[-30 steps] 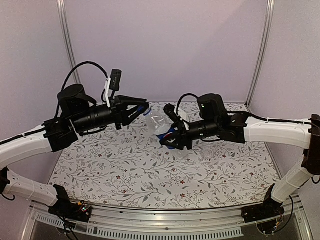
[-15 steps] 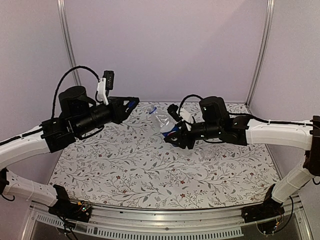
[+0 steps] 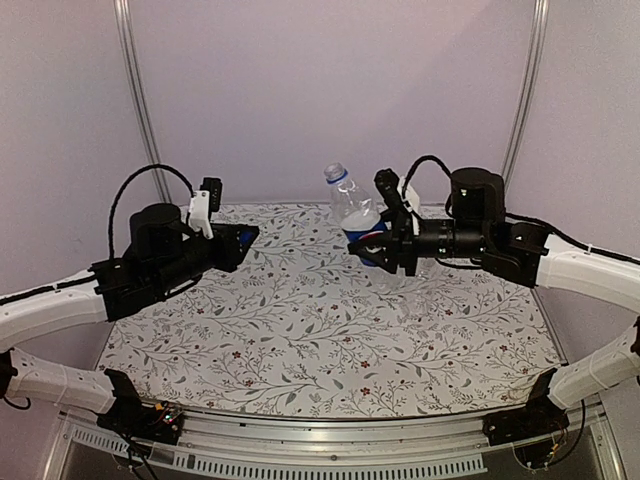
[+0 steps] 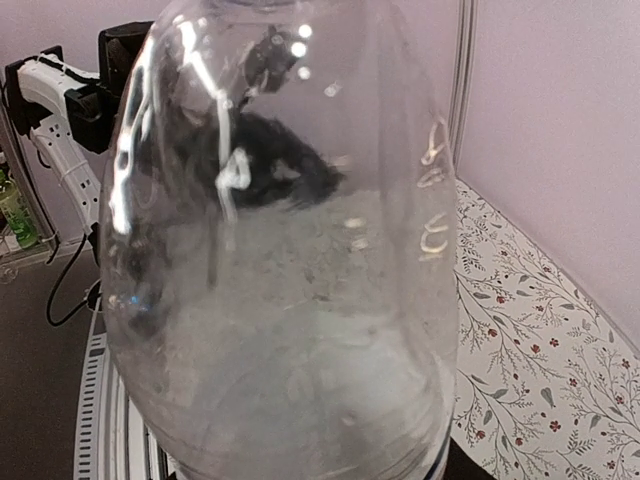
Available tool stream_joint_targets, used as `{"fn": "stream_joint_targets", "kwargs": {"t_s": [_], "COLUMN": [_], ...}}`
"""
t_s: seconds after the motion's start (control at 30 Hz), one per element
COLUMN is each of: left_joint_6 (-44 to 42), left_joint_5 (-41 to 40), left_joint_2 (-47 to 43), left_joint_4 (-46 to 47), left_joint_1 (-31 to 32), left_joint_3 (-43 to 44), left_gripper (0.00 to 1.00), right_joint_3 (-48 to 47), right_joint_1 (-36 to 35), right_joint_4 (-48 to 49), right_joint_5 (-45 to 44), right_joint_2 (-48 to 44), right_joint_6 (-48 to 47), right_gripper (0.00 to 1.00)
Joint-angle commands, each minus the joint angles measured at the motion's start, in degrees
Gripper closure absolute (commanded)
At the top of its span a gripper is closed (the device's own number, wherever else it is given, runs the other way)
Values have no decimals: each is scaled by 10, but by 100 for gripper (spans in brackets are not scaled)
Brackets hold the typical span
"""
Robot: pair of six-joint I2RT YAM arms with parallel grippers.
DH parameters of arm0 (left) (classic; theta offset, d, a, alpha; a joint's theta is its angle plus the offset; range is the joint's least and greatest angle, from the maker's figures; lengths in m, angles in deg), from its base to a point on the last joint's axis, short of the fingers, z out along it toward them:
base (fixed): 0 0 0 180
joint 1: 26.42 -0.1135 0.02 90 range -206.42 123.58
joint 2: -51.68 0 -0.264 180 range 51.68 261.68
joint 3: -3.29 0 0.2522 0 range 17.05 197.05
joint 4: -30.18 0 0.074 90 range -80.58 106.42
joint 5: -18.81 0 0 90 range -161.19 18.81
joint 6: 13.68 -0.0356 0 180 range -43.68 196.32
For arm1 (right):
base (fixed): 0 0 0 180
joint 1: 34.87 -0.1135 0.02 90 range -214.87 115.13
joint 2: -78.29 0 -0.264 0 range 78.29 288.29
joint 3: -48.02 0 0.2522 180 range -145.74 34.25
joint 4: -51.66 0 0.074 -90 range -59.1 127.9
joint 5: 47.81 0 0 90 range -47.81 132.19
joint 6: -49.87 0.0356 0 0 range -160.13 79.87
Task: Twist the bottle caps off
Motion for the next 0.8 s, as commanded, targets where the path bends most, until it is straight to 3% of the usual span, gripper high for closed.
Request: {"fn": "stream_joint_targets", "kwargs": {"t_s": [0.0,0.23,0.77], "left_joint_6": [-4,-15,-56], "left_joint_5": [-1,-4,9], "left_joint_2": [25,107,316], "left_joint_4": [34,84,113], "left_joint_1": [-22,-45,-97], "left_joint_3": [-31,-55,0], "left_gripper": [91,89,84], "right_joint_3": [12,10,24], "right_joint_1": [15,23,31], "right_joint_4": [4,-3,5], "right_joint_5": [14,15,-7], "right_joint_2": [-28,-48,-44], "right_joint_6": [14,31,60], "right_gripper": [53,53,53]}}
